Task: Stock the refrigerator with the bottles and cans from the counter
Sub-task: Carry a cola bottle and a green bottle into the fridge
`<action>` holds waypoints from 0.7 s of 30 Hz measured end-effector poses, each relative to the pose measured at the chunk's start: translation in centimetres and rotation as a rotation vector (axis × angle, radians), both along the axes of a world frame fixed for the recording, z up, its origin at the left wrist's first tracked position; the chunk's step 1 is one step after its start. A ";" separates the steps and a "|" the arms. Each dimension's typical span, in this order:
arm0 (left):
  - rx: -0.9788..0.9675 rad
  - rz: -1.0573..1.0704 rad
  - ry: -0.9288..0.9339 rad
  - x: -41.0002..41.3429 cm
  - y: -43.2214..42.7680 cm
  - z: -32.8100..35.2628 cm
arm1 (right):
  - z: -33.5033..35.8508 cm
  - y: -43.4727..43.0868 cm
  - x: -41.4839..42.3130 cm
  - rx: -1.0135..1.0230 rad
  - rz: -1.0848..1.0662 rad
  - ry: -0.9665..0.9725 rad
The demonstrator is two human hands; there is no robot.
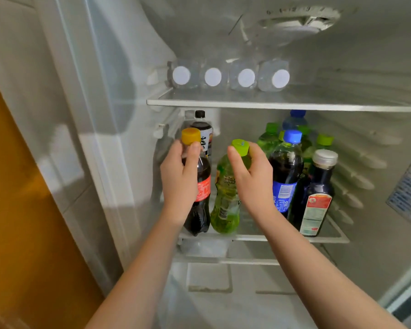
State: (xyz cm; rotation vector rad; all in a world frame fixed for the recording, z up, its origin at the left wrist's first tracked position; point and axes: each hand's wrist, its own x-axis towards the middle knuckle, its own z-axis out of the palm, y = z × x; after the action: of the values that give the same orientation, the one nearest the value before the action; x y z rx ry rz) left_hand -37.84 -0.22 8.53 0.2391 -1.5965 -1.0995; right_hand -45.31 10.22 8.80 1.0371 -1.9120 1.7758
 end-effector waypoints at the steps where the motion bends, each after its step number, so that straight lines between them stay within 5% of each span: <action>1: 0.003 0.006 -0.014 -0.6 -0.3 -0.1 | -0.1 -0.3 -0.5 0.013 0.003 -0.005; 13: -0.018 0.050 -0.096 -4.1 -1.4 -1.4 | -1.0 -2.3 -4.5 0.090 0.004 -0.051; 21: 0.163 -0.041 -0.106 -2.2 0.0 -6.6 | -3.7 -1.4 -4.2 0.124 0.074 -0.229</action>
State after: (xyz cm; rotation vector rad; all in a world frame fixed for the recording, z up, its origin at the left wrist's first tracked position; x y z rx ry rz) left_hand -39.99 -0.21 1.88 0.3803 -1.6119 -1.2686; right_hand -49.55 8.81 5.06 0.9937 -2.1700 1.9096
